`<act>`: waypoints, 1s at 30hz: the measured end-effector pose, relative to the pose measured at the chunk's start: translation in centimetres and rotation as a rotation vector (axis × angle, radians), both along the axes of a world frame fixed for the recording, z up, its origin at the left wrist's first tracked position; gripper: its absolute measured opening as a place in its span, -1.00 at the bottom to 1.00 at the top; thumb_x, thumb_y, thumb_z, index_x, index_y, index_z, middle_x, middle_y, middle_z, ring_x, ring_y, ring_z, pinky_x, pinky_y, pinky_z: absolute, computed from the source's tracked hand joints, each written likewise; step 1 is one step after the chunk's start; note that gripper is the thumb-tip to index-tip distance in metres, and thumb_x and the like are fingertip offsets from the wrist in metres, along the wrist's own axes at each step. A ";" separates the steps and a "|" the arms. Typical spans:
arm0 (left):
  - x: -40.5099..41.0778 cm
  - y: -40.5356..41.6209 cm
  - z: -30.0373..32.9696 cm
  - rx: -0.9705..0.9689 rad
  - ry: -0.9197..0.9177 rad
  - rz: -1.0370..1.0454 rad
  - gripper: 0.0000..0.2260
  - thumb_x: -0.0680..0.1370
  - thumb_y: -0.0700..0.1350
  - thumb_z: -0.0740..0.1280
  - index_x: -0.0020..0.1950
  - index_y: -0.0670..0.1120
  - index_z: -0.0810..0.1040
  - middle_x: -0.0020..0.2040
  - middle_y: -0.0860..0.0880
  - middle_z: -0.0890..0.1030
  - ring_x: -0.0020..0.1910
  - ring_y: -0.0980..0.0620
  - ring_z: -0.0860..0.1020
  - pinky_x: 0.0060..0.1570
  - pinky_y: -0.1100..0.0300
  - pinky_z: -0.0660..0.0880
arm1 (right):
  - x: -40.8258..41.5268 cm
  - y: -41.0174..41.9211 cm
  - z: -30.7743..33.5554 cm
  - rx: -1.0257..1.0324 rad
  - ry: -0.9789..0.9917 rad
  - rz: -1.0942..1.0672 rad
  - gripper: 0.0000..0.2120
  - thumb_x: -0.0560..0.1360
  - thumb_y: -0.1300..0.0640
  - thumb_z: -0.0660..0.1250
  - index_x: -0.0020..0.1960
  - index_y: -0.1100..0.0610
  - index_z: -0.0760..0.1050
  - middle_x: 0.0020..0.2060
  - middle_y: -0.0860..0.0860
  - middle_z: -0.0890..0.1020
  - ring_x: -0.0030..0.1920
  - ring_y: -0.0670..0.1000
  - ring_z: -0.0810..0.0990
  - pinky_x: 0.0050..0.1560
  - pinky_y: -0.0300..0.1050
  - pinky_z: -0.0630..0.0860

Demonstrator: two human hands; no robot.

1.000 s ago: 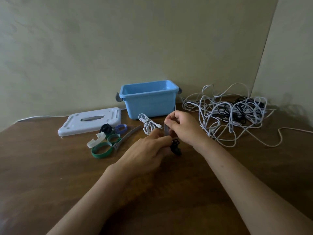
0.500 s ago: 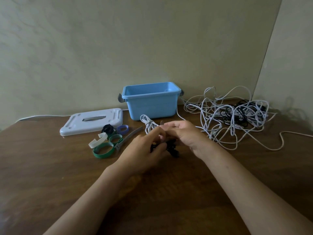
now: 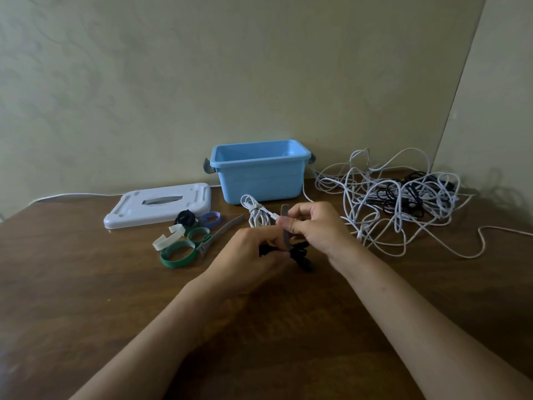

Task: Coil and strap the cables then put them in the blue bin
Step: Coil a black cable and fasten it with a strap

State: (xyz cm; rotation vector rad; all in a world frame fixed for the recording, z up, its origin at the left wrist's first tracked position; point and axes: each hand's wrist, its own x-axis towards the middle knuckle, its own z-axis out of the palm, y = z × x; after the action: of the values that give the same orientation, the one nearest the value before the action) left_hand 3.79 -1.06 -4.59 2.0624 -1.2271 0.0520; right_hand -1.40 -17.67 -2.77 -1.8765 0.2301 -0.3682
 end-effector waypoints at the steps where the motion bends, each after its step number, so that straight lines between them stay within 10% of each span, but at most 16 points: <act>1: -0.1 -0.1 0.0 0.014 -0.024 -0.022 -0.87 0.54 -0.15 0.43 -0.14 0.04 0.55 -0.06 0.17 0.63 -0.04 0.22 0.58 -0.05 0.22 0.55 | 0.0 0.0 0.1 -0.026 -0.008 -0.009 -0.89 0.49 0.09 0.52 -0.19 0.04 0.63 -0.27 -0.08 0.69 -0.12 -0.06 0.67 -0.13 -0.21 0.49; 7: -0.3 -0.3 0.3 -0.005 -0.186 -0.090 -0.91 0.54 -0.15 0.42 -0.12 -0.01 0.54 -0.09 0.16 0.60 -0.08 0.18 0.60 -0.11 0.19 0.58 | 0.0 -0.3 -0.2 -0.036 -0.034 -0.049 -0.89 0.52 0.09 0.49 -0.16 0.06 0.63 -0.20 -0.01 0.72 -0.10 -0.03 0.69 -0.14 -0.22 0.53; 19: -0.6 -0.4 0.3 -0.291 0.398 0.124 -0.83 0.51 -0.20 0.46 -0.03 -0.06 0.49 -0.09 0.03 0.70 -0.17 0.09 0.69 -0.24 0.25 0.59 | 0.0 -0.2 0.0 0.024 -0.185 0.054 -0.91 0.49 0.04 0.50 -0.17 0.02 0.65 -0.29 -0.10 0.70 -0.16 -0.12 0.68 -0.04 -0.20 0.55; 30: 1.0 0.1 0.0 0.018 0.251 0.197 -0.96 0.55 0.05 0.40 -0.06 0.12 0.61 -0.14 0.08 0.63 -0.18 0.07 0.59 -0.14 0.06 0.57 | 0.4 -0.3 -0.4 -0.113 -0.252 0.076 -0.91 0.47 0.05 0.53 -0.12 0.06 0.69 -0.21 0.00 0.70 -0.09 0.05 0.66 0.08 0.07 0.60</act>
State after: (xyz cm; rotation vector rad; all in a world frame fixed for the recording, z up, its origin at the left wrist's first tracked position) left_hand 4.74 -0.92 -4.60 2.1250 -0.8745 -0.1228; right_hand -1.04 -17.95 -3.17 -1.9212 -0.0324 -0.5700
